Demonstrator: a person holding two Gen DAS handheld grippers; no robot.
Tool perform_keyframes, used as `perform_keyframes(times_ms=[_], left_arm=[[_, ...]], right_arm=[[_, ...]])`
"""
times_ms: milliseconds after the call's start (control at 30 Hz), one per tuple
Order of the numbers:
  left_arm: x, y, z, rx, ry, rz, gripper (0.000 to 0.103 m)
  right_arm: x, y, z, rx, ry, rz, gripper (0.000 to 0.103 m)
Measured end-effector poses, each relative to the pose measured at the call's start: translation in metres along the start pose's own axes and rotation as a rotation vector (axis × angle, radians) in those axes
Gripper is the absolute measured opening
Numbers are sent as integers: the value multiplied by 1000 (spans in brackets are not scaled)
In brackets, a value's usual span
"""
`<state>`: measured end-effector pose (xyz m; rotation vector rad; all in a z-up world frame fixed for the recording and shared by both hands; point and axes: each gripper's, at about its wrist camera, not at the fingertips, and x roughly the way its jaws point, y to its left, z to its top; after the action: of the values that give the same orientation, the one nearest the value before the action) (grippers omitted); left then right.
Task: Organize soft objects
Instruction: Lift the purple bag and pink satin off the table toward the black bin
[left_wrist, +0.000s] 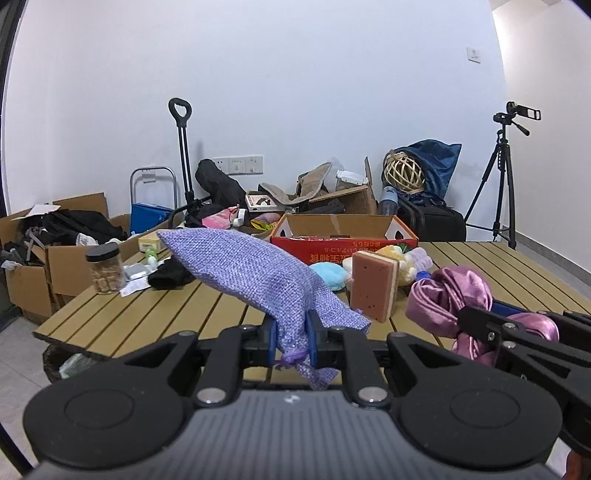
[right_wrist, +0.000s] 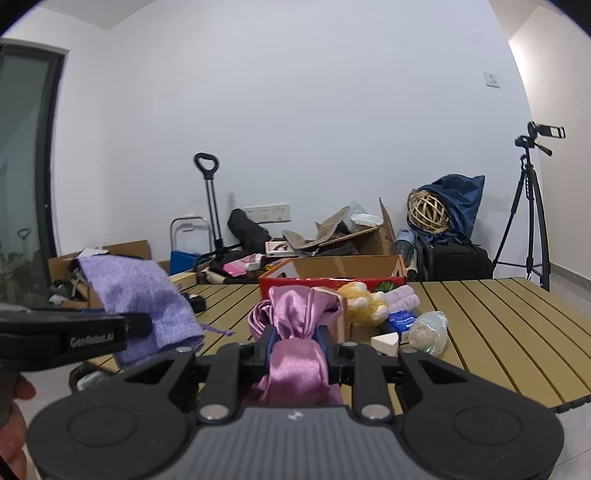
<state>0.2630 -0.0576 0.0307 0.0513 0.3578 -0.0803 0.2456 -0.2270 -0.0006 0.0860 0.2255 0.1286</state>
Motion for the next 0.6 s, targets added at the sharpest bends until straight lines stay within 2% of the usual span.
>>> perform_keyframes(times_ms=[367,600], left_arm=[[-65,18,-25,-4,14,-4,16],[-84,19,-63,34,90,-10,16]], right_arm=[[-65,33,-14,-48,55,26,22],[-86,44,-44,-51,143,47,22]])
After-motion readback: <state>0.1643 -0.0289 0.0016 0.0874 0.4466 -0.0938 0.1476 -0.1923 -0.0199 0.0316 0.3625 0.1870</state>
